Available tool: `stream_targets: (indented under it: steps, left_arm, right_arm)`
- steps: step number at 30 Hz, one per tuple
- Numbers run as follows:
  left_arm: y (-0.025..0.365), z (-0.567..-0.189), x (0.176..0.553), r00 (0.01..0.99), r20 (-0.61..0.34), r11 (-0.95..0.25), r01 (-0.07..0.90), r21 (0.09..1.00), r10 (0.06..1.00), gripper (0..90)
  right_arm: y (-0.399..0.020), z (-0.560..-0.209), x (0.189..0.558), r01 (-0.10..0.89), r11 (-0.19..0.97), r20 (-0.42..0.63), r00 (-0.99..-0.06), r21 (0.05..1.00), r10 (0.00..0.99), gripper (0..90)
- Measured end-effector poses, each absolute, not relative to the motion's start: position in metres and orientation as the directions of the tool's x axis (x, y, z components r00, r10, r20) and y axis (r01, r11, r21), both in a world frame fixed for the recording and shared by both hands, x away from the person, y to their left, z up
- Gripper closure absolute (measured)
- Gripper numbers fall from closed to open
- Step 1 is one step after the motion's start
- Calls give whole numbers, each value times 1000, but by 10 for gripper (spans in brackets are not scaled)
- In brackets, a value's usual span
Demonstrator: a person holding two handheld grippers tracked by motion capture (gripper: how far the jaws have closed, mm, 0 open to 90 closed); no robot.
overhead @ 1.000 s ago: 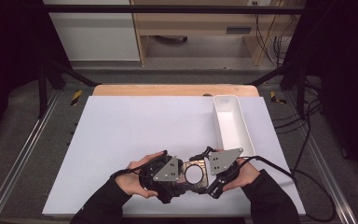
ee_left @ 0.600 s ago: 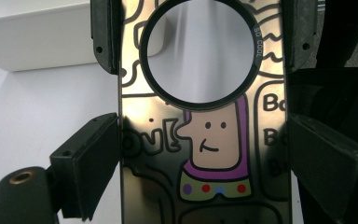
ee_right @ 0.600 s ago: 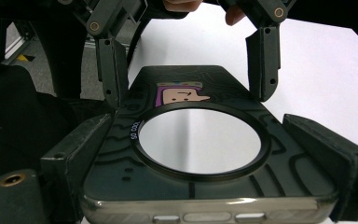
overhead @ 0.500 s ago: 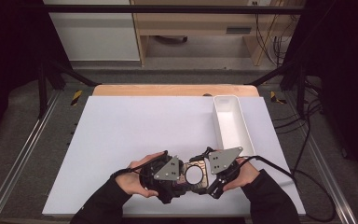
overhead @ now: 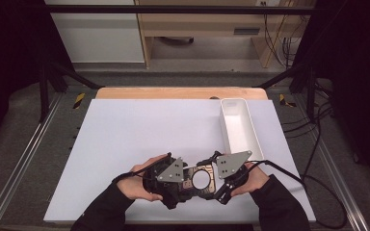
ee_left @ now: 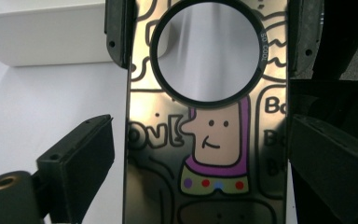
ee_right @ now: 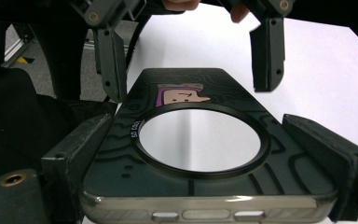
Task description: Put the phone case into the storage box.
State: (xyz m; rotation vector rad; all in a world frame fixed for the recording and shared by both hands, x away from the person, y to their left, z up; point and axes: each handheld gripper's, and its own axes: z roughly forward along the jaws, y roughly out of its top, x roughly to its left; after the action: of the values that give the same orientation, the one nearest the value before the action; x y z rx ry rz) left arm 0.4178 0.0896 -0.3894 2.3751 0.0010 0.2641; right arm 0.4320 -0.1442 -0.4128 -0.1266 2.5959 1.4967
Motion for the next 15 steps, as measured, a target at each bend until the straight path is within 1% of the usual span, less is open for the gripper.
stream_targets:
  steps: [6,15]
  left_arm:
    - [95,-389,420,981,159,-740,-26,672,110,39]
    - [97,-388,420,979,156,-756,-1,655,133,15]
  right_arm:
    - [-147,-409,433,-142,507,-172,-985,850,12,119]
    - [-152,-402,436,-113,551,-149,-989,827,20,119]
